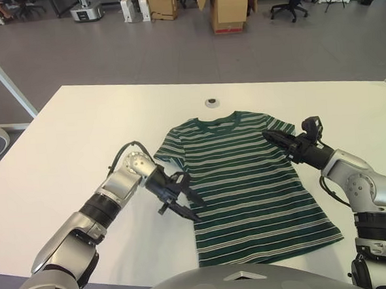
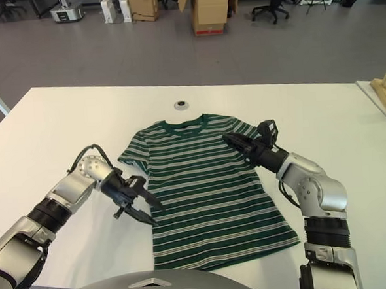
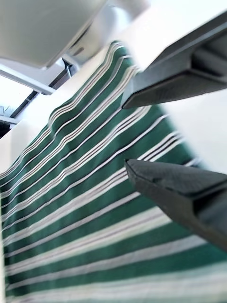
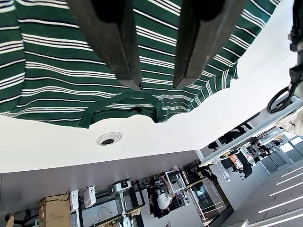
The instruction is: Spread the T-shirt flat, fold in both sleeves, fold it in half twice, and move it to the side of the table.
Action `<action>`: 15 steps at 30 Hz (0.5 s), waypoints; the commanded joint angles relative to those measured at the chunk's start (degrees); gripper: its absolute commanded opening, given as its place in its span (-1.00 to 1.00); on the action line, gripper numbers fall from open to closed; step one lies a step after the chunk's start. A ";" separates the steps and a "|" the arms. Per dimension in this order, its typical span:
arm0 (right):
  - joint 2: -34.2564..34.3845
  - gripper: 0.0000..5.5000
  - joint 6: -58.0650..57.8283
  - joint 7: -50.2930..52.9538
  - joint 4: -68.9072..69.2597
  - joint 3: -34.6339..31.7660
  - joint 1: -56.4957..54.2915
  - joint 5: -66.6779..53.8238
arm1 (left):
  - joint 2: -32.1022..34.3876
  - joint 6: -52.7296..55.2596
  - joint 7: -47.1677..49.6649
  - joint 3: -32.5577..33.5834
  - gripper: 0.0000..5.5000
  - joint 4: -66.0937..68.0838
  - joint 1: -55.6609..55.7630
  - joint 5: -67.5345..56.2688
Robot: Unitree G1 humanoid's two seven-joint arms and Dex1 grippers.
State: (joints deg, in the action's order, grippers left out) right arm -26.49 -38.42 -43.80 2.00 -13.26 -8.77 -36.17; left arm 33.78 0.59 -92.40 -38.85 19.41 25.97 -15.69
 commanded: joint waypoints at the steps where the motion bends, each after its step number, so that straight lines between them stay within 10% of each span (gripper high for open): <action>1: -0.77 -0.56 0.01 -0.34 -0.12 0.34 -0.61 -0.08 | 0.25 -8.03 0.31 -4.16 -0.29 8.97 0.82 11.07; 10: -0.63 -0.56 1.09 -0.31 -0.51 0.34 -0.03 0.61 | 22.66 -14.90 -0.09 -19.18 -0.29 -3.86 2.33 5.78; 15: -0.30 -0.56 1.39 -0.36 0.13 0.87 0.85 0.70 | 21.69 -13.91 -0.06 -15.18 -0.29 -2.68 2.22 2.39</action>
State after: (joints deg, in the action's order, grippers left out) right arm -26.51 -37.31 -44.27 1.61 -12.96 -8.51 -35.87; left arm 56.71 -15.36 -92.49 -53.99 13.46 32.00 -15.86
